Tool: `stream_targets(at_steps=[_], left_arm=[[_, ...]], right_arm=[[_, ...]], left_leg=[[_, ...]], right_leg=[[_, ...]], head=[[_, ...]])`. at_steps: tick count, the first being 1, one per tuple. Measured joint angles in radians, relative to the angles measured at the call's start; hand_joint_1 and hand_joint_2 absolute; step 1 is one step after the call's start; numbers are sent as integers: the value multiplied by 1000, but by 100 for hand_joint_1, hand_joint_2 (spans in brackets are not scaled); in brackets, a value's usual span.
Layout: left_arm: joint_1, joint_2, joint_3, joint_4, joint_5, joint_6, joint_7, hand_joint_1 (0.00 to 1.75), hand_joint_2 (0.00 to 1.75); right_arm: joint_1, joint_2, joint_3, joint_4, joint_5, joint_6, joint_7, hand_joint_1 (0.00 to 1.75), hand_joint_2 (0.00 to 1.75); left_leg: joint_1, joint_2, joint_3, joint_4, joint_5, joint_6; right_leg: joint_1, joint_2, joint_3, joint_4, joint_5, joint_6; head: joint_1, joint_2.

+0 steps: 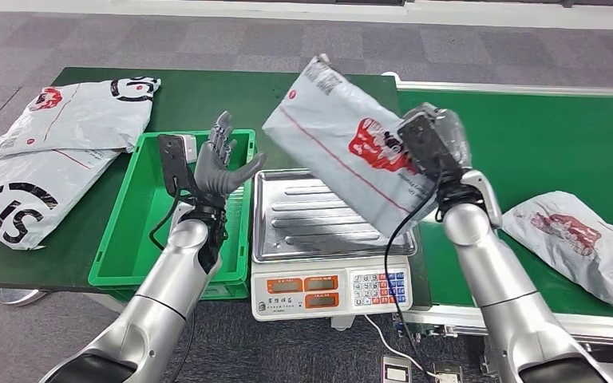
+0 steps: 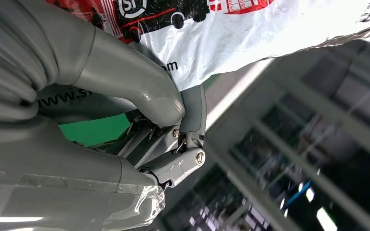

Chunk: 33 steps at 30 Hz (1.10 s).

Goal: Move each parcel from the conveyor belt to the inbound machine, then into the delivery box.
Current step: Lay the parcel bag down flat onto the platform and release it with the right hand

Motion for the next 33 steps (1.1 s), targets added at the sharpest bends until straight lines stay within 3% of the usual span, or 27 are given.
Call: stream_targets(at_steps=[6, 16, 17, 20, 21, 27, 33], left_arm=[[-8, -4, 0, 21, 1, 8, 2, 0, 175], [-14, -4, 0, 41, 1, 9, 3, 0, 175], [-15, -4, 0, 42, 1, 11, 3, 0, 175], [-25, -8, -2, 49, -3, 22, 7, 0, 175], [-31, -11, -4, 51, -6, 28, 9, 0, 175], [-48, -18, -23, 55, -73, 74, 15, 0, 175], [-43, -16, -34, 36, -154, 109, 18, 0, 175]], right_arm=[[65, 52, 85, -14, 1, 14, 16, 175, 175], [72, 69, 100, -21, -12, 47, 26, 175, 175], [73, 73, 100, -22, -20, 69, 29, 153, 175], [73, 98, 110, -22, -1, 111, 67, 22, 175], [72, 109, 116, -20, 25, 104, 86, 0, 175], [83, 136, 118, -9, 183, 11, 131, 0, 175], [121, 137, 37, -8, 235, -11, 115, 0, 175]], left_leg=[[0, 0, 0, 0, 0, 0], [0, 0, 0, 0, 0, 0], [0, 1, 0, 0, 0, 0], [0, 1, 0, 0, 0, 0], [0, 1, 0, 0, 0, 0], [1, 1, 0, 0, 0, 0], [0, 1, 0, 0, 0, 0]], right_leg=[[0, 0, 0, 0, 0, 0], [0, 0, 0, 0, 1, -1], [0, 1, 0, 0, 1, -1], [0, 1, -1, 0, 1, -1], [0, 1, -1, 0, 1, -1], [0, 1, -1, 0, 0, -1], [0, 1, 0, 0, 1, -1]], head=[[0, 0], [0, 0], [0, 0], [0, 0], [0, 0], [0, 0], [0, 0]])
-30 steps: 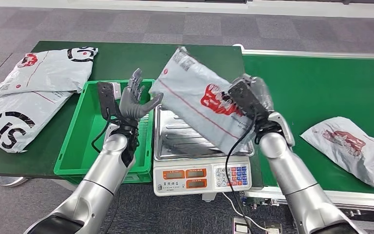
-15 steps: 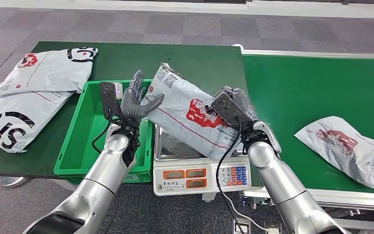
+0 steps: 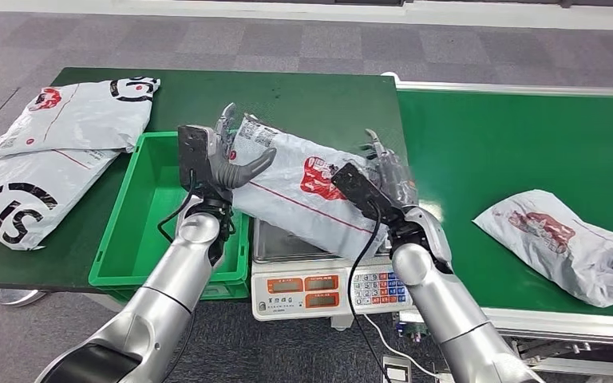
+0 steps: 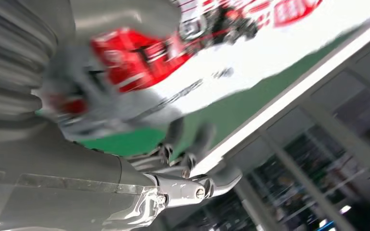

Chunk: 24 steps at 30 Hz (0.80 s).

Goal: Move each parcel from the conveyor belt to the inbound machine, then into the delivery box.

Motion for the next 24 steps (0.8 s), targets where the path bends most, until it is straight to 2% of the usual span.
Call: stream_targets(at_steps=[8, 13, 17, 24], left_arm=[[7, -1, -32, -43, -121, 47, 31, 0, 175], [7, -6, -69, -54, -205, 53, 38, 0, 175], [6, -7, -104, -54, -245, 43, 47, 0, 175], [5, -7, -131, -54, -253, 41, 49, 0, 175]], right_arm=[[8, 6, -125, 25, 1, -58, -29, 0, 175], [12, 6, -189, 48, -49, -148, -108, 0, 175], [12, 6, -212, 62, -110, -172, -177, 0, 175], [13, 6, -223, 74, -124, -174, -188, 0, 175]], left_leg=[[0, 0, 0, 0, 0, 0], [0, 1, 0, 0, 0, 0], [0, 1, 0, 0, 0, 0], [0, 1, 0, 0, 0, 0]], right_leg=[[0, 0, 0, 0, 0, 0], [0, 0, 0, 0, 0, 0], [0, 0, 0, 0, 0, 0], [0, 1, 0, 0, 0, 0]], head=[[0, 0], [0, 0], [0, 0], [0, 0]])
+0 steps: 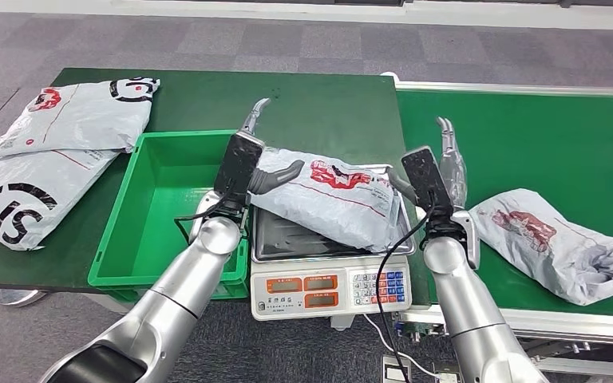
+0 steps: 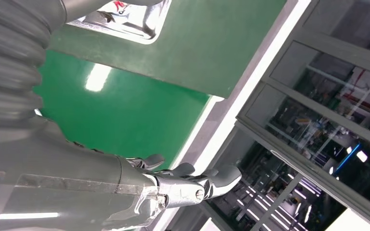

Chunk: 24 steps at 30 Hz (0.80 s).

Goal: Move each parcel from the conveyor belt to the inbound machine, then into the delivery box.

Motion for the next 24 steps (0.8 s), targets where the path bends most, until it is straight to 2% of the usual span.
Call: stream_targets(at_steps=[11, 15, 24], left_arm=[[-3, 0, -7, 2, -16, -9, 9, 0, 175], [-36, 0, -44, 42, -115, -72, 79, 0, 175], [-148, 0, -210, 231, -437, -167, 256, 0, 175]], right_arm=[[1, 0, -3, 6, -18, -2, -17, 0, 175], [-4, 0, -3, 17, -94, -11, -51, 0, 175], [10, -24, -7, 46, -332, 26, -130, 0, 175]], left_leg=[[0, 0, 0, 0, 0, 0], [0, 0, 0, 0, 0, 0], [0, 0, 0, 1, 0, 0]], right_leg=[[0, 0, 0, 0, 0, 0], [0, 0, 0, 0, 0, 0], [0, 0, 0, 0, 1, 0]], head=[[0, 0], [0, 0], [0, 0]])
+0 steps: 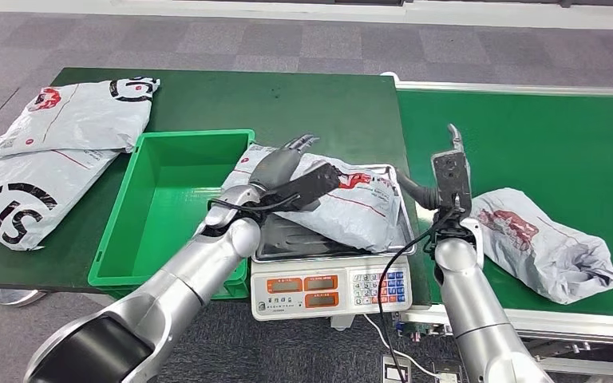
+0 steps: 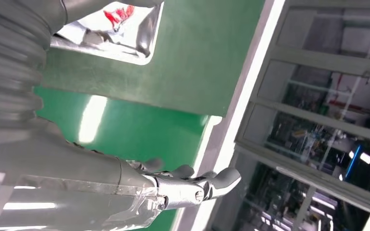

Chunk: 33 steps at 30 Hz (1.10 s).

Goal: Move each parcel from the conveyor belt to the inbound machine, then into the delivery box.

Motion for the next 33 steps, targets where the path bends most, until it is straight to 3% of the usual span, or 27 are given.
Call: stream_targets(at_steps=[8, 22, 26, 33], left_arm=[[-45, 0, -120, 87, -154, -31, 53, 0, 175], [-65, 2, -160, 130, -210, -72, 80, 5, 175], [-71, 7, -181, 139, -279, -110, 106, 175, 175], [-73, 10, -215, 147, -354, -138, 120, 175, 175]], right_arm=[[122, -11, -10, -99, -76, 14, -6, 0, 175], [151, -16, -12, -132, -87, 27, -18, 0, 175], [155, -16, -12, -144, -98, 33, -25, 0, 175], [202, -10, -12, -225, -96, 40, -13, 0, 175]], left_leg=[[0, 1, 0, 0, 0, 0], [0, 1, 0, 0, 0, 0], [0, 1, 0, 0, 0, 0], [0, 1, 0, 0, 0, 0]], right_leg=[[0, 1, -1, 0, 0, 0], [0, 1, 0, 0, 0, 0], [0, 1, 0, 0, 0, 0], [0, 1, 0, 0, 0, 0]], head=[[0, 0], [0, 0], [0, 0], [0, 0]])
